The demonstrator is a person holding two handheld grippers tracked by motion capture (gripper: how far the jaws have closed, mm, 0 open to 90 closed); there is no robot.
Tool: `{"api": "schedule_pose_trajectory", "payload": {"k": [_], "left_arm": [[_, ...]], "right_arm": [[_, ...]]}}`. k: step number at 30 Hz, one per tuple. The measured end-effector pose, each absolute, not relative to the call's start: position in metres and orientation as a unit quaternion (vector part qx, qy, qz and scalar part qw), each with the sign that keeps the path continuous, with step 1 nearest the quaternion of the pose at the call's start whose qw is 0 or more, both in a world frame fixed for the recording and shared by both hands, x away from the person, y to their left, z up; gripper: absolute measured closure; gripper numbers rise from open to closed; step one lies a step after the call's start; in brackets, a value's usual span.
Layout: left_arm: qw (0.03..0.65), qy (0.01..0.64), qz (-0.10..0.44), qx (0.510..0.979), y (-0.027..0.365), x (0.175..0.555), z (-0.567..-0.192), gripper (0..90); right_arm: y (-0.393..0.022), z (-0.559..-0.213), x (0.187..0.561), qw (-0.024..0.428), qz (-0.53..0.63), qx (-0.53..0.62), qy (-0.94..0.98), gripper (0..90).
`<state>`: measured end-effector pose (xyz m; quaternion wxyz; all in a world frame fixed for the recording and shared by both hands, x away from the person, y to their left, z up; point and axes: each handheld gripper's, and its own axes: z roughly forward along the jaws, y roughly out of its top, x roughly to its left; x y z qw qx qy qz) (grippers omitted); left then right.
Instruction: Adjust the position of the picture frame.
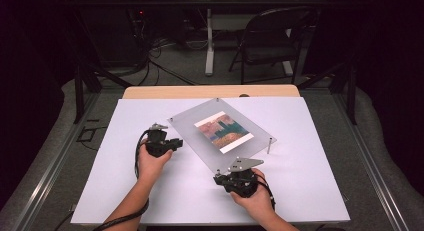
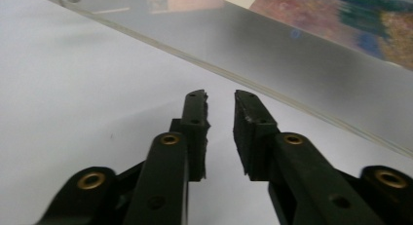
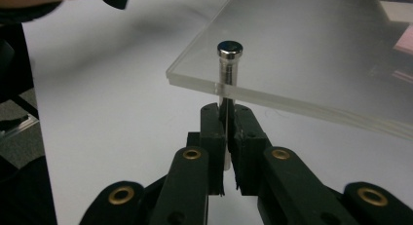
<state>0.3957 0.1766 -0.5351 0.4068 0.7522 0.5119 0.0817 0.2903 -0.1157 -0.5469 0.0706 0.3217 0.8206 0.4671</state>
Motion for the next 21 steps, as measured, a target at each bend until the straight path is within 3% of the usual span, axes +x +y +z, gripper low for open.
{"api": "schedule_pose_trajectory", "payload": {"k": [3, 4, 11, 14, 19, 21], "left_arm": [[0.408, 0.509, 0.091, 0.753, 0.183, 0.381, -0.536, 66.7], [0.407, 0.505, 0.098, 0.755, 0.184, 0.377, -0.537, 59.4], [0.405, 0.489, 0.117, 0.764, 0.181, 0.349, -0.540, 52.6], [0.403, 0.478, 0.111, 0.773, 0.176, 0.338, -0.541, 51.1], [0.411, 0.463, 0.111, 0.778, 0.169, 0.321, -0.541, 47.5], [0.417, 0.457, 0.111, 0.778, 0.166, 0.315, -0.542, 45.7]], "right_arm": [[-0.112, -0.553, 0.289, 0.074, 0.458, 0.320, 0.826, 84.3], [-0.111, -0.558, 0.289, 0.077, 0.450, 0.317, 0.831, 83.7], [-0.115, -0.563, 0.289, 0.069, 0.452, 0.314, 0.832, 80.3], [-0.124, -0.557, 0.284, 0.073, 0.453, 0.302, 0.835, 70.9], [-0.141, -0.551, 0.275, 0.069, 0.455, 0.289, 0.839, 64.3], [-0.148, -0.548, 0.269, 0.089, 0.452, 0.277, 0.843, 61.3]]}}
